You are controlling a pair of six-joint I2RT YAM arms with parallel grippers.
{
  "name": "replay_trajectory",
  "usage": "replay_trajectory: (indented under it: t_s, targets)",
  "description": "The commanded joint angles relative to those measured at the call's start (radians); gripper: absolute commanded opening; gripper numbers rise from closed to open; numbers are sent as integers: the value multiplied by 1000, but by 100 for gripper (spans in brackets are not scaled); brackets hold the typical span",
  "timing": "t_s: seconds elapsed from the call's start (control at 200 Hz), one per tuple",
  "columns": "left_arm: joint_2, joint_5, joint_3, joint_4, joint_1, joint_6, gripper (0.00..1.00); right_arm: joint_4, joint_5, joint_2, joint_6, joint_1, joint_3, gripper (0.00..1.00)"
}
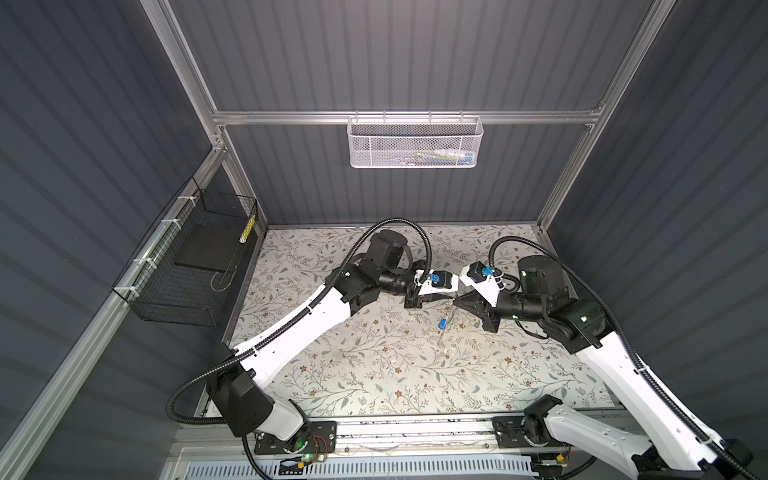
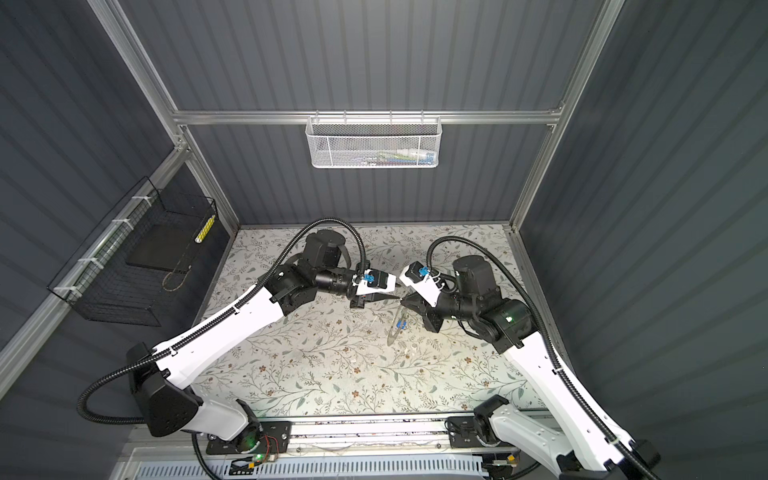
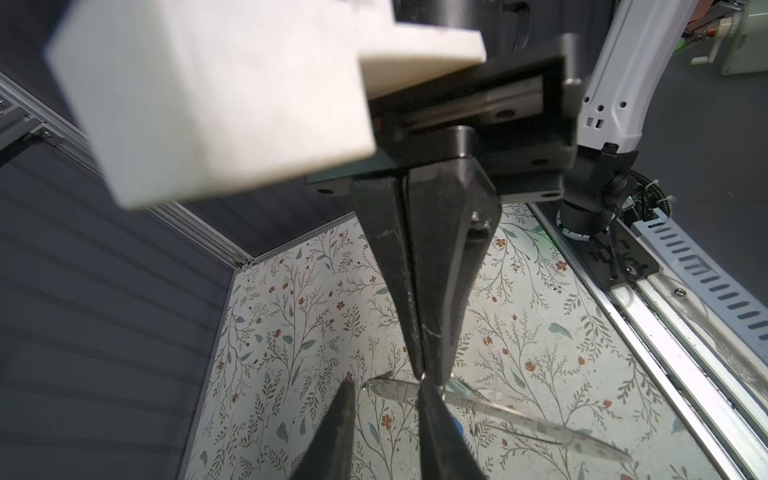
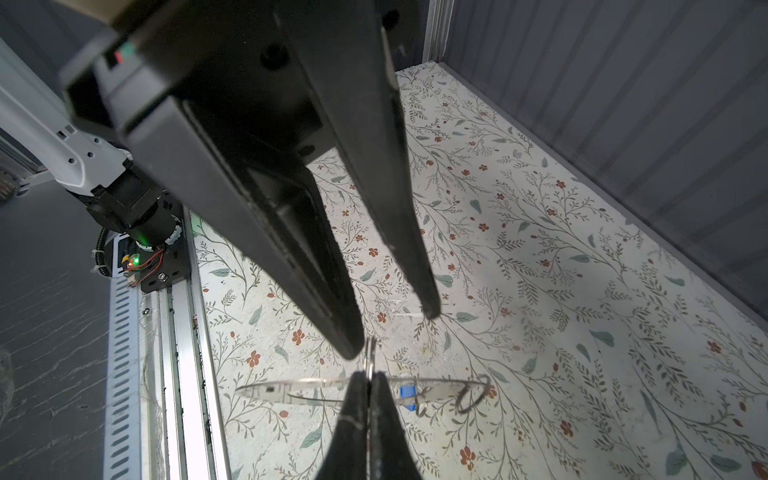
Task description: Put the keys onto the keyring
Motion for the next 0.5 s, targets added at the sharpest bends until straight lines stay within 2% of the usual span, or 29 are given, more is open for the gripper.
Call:
replay_trajectory:
  t_s: [0.0, 0.495]
  targets:
    - [18, -16, 44, -70, -9, 45, 27, -1, -26, 0, -14, -4, 37, 0]
    - [49, -18, 77, -160, -22, 103, 25, -4, -31, 2, -29, -3, 45, 0]
